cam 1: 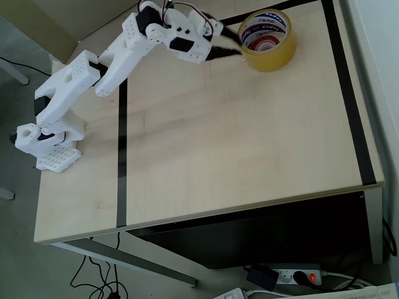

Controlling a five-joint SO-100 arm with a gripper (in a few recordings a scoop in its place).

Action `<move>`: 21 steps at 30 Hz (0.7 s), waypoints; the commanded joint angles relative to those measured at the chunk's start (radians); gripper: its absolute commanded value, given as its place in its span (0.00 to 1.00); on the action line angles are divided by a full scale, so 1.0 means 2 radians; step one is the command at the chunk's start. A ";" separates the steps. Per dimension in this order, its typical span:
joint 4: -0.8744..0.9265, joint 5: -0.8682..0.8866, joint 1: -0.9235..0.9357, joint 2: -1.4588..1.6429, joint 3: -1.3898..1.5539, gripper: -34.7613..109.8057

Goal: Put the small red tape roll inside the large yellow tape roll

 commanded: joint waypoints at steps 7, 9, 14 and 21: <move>0.198 0.030 0.040 0.285 0.163 0.24; 0.198 0.035 0.041 0.345 0.233 0.24; 0.195 0.062 0.028 0.495 0.410 0.24; -0.014 0.071 0.021 0.792 0.785 0.24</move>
